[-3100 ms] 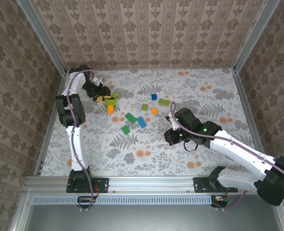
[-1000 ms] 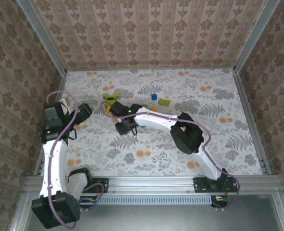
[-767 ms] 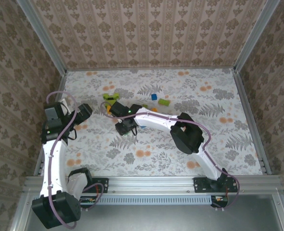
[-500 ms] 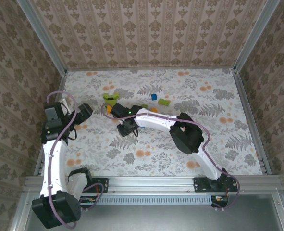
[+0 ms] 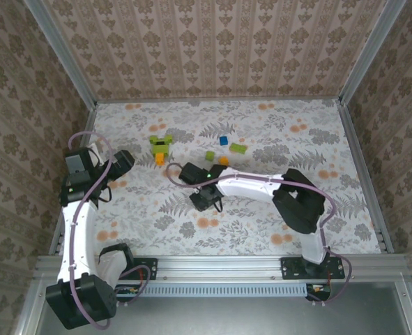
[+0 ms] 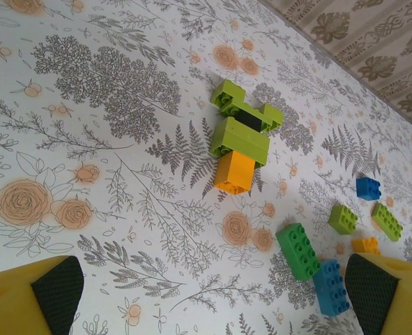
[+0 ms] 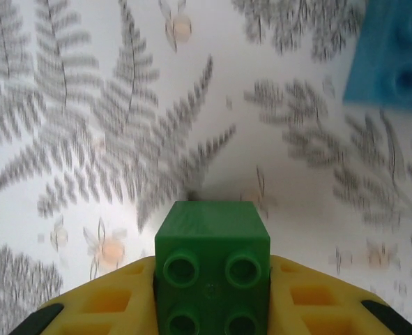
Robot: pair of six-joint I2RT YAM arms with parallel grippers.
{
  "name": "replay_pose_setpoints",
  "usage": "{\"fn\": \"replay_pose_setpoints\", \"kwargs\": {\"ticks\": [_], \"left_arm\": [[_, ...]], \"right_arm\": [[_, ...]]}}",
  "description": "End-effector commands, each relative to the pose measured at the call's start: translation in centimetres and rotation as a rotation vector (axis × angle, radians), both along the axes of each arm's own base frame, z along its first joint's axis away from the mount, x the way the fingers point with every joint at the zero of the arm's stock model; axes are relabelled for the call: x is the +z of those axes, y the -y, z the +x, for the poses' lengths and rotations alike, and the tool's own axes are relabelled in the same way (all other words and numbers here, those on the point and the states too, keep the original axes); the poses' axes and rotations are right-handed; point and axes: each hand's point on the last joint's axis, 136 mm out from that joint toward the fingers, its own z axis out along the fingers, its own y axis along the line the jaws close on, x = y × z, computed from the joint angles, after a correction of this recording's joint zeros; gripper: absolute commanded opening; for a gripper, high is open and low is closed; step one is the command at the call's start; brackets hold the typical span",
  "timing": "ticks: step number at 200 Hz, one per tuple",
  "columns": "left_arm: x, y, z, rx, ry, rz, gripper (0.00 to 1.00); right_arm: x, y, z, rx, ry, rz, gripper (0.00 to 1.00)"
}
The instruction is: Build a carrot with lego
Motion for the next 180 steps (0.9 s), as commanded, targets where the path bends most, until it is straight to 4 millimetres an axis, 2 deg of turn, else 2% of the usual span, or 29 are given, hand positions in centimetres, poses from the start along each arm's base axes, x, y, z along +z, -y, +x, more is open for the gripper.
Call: {"fn": "replay_pose_setpoints", "kwargs": {"ticks": [1, 39, 83, 106, 126, 145, 180], "left_arm": [[-0.4, 0.1, 0.1, -0.010, 0.000, -0.016, 1.00], [-0.3, 0.1, 0.2, -0.008, 0.002, -0.014, 1.00], [-0.3, 0.3, 0.3, -0.019, 0.004, -0.023, 1.00], [-0.3, 0.3, 0.3, -0.020, 0.003, -0.025, 1.00], [-0.3, 0.3, 0.4, -0.021, 0.002, -0.025, 1.00], [-0.4, 0.4, 0.4, -0.024, 0.000, -0.028, 1.00], [-0.3, 0.4, 0.5, -0.027, 0.004, -0.029, 1.00]], "right_arm": [[1.2, 0.8, -1.1, -0.027, 0.047, 0.015, 0.31], [0.8, 1.9, -2.9, -0.032, 0.043, 0.016, 0.31], [-0.7, 1.8, -3.2, -0.038, 0.035, 0.007, 0.31], [-0.8, 1.6, -3.2, -0.036, 0.038, 0.009, 0.40], [-0.1, 1.5, -3.0, -0.033, 0.061, 0.015, 0.52], [1.4, 1.4, -2.5, -0.024, 0.093, 0.022, 0.61], [4.3, 1.0, -0.9, -0.004, 0.161, 0.020, 0.64]]}}
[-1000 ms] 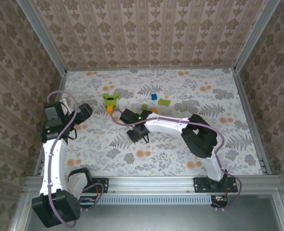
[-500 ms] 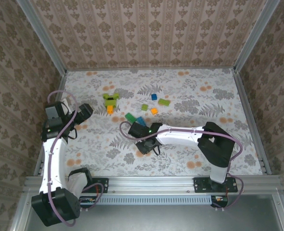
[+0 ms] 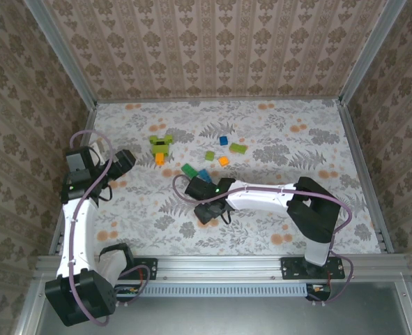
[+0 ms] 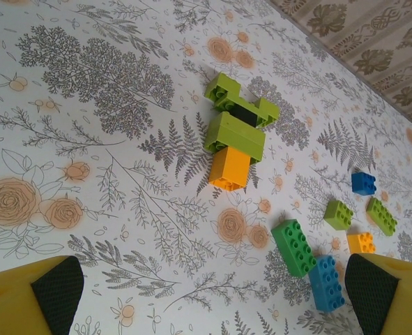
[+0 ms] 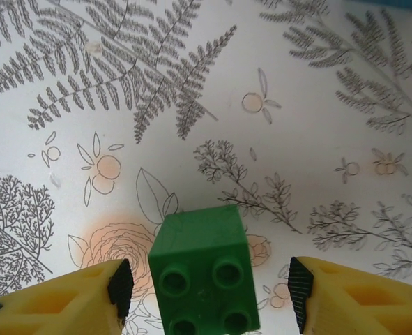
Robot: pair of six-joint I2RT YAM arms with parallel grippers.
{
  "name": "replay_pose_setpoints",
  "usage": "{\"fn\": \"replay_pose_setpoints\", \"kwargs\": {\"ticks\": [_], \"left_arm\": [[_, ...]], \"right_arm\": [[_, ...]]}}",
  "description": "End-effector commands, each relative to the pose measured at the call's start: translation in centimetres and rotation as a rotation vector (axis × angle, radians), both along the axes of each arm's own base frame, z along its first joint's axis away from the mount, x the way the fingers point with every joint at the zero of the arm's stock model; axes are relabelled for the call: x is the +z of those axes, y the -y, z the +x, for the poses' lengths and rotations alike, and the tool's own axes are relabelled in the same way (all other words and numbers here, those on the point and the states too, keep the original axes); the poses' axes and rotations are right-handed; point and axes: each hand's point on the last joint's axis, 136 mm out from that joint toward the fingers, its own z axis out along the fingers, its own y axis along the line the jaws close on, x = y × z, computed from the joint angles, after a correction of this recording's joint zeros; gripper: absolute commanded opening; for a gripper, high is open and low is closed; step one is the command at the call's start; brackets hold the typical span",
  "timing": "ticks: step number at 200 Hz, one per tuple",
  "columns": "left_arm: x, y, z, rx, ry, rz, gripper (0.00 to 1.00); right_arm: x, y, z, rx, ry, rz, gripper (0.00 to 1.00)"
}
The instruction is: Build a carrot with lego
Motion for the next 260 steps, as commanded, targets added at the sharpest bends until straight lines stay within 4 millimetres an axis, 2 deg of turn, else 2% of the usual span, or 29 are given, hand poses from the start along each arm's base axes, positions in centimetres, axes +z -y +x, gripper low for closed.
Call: {"fn": "replay_pose_setpoints", "kwargs": {"ticks": [1, 24, 48, 75, 108, 154, 198, 260], "left_arm": [[0.0, 0.0, 0.1, -0.006, 0.011, -0.011, 1.00], [0.0, 0.1, 0.1, -0.010, 0.012, -0.014, 1.00], [0.1, 0.2, 0.1, -0.014, 0.014, -0.018, 1.00], [0.0, 0.3, 0.1, -0.017, 0.014, -0.020, 1.00], [0.1, 0.3, 0.1, -0.018, 0.017, -0.021, 1.00], [0.1, 0.4, 0.1, -0.019, 0.016, -0.023, 1.00], [0.2, 0.4, 0.1, -0.022, 0.019, -0.024, 1.00], [0.2, 0.4, 0.3, -0.024, 0.020, -0.026, 1.00]], "right_arm": [[4.1, -0.4, 1.7, 0.015, 0.099, 0.019, 0.64], [5.1, -0.3, 4.1, 0.006, 0.125, 0.012, 0.64], [5.0, -0.1, 7.0, -0.004, 0.127, -0.002, 0.63], [3.7, 0.4, 9.9, -0.020, 0.108, -0.028, 0.63], [1.9, 0.7, 12.4, -0.049, 0.067, -0.009, 0.63], [-0.6, 0.1, 13.7, -0.052, 0.022, -0.006, 0.63], [-1.7, -0.6, 14.5, -0.055, 0.001, -0.001, 0.62], [-2.1, -0.6, 15.0, -0.067, -0.017, 0.008, 0.55]]}}
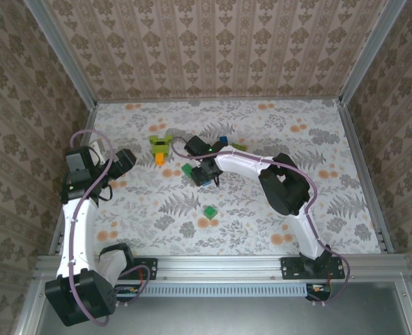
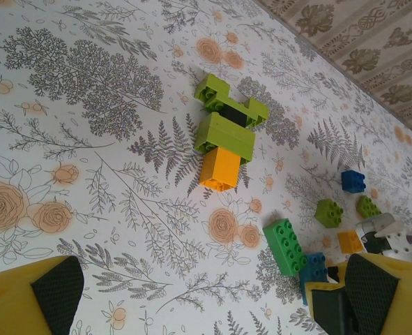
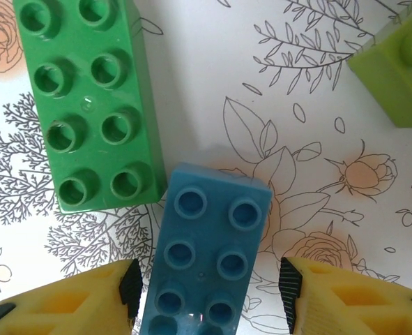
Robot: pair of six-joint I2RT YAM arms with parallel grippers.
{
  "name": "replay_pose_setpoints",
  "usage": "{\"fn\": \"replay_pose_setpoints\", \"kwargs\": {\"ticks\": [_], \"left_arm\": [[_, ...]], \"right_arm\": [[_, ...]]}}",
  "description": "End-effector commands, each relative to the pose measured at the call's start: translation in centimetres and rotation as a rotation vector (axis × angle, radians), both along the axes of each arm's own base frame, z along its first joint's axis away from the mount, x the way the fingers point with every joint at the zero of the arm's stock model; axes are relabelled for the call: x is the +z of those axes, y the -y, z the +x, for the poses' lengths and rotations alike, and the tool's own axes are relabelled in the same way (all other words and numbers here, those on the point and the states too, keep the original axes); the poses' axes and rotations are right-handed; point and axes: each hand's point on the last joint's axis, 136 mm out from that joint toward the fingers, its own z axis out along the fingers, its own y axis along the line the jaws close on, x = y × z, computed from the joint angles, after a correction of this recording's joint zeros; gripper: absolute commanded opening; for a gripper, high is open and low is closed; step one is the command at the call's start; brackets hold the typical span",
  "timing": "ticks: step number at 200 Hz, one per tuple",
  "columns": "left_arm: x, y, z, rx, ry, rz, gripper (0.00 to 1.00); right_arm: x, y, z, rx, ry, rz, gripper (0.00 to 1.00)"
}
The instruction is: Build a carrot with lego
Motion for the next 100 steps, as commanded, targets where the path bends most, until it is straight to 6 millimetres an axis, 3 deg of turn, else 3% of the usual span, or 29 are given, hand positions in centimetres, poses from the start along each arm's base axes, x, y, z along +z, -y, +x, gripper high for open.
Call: {"fn": "replay_pose_setpoints", "kwargs": {"ticks": [1, 65, 100], "left_arm": [[-0.1, 0.0, 0.2, -0.005, 0.007, -0.010, 1.00], [-0.2, -0.1, 0.2, -0.002, 0.005, -0.005, 1.00], [-0.4, -0.1, 0.2, -0.003, 0.001, -0.004, 1.00]], "right_arm": [[-0.3, -0.1, 0.2, 0.003, -0.024, 0.002, 0.55], [0.0, 0.3, -0.3, 0.002, -0.034, 0.011, 0.35], [3.2, 1.7, -1.9, 0.002, -0.003, 0.032, 0.33]]}}
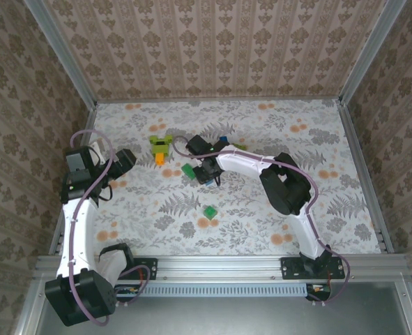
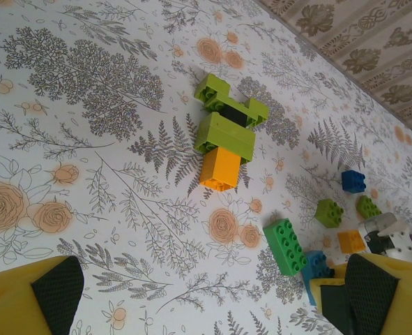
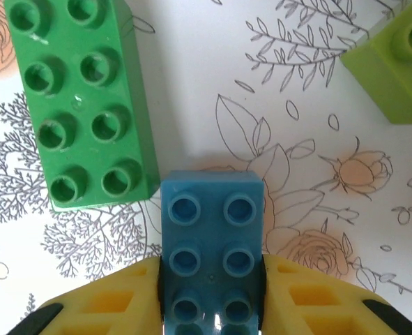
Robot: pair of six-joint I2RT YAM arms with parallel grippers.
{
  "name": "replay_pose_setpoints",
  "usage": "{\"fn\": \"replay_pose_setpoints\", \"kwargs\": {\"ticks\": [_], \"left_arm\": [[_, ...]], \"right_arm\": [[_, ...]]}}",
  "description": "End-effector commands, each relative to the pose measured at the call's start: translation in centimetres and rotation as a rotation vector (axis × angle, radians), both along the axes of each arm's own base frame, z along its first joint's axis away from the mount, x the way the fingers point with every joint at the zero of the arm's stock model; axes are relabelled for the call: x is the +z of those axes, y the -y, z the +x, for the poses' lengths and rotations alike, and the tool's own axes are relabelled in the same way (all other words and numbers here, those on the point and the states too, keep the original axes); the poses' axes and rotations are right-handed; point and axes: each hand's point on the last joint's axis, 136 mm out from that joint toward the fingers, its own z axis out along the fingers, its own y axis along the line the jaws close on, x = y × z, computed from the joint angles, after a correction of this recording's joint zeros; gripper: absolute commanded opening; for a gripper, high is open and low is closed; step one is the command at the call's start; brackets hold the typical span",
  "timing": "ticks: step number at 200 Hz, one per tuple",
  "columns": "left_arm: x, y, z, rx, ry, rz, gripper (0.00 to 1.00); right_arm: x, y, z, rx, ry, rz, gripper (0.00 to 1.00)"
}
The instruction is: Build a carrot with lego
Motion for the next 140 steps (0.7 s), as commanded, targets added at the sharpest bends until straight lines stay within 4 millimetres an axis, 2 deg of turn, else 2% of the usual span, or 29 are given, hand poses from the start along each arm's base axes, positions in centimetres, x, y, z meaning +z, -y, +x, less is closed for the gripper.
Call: {"fn": "replay_pose_setpoints", "kwargs": {"ticks": [1, 37, 57, 71, 96, 140], "left_arm": [[-0.3, -0.1, 0.2, -0.003, 0.003, -0.004, 1.00], [-0.2, 0.0, 0.2, -0.004, 0.005, -0.007, 1.00], [-0.2, 0.0, 0.2, -0.004, 0.004, -0.007, 1.00], [-0.2, 0.0, 0.2, -0.007, 0.006, -0.008, 1.00], [-0.1, 0.1, 0.2, -0.010, 0.008, -0.012, 1.00], [-0.1, 0.2, 0.2, -0.013, 0.006, -0.011, 1.00]], "right_arm": [[3.3, 1.4, -1.7, 0.002, 0.011, 0.021, 0.32], [7.8, 3.1, -5.9, 0.038, 0.027, 0.090, 0.32], [8.9, 3.3, -9.2, 0.092, -0.017, 0.148, 0.32], [8.9, 3.1, -11.7, 0.154, -0.064, 0.168, 0.32], [8.4, 3.1, -14.3, 0.205, -0.092, 0.157, 0.32], [7.1, 2.6, -16.1, 0.239, -0.109, 0.125, 0.33]]}}
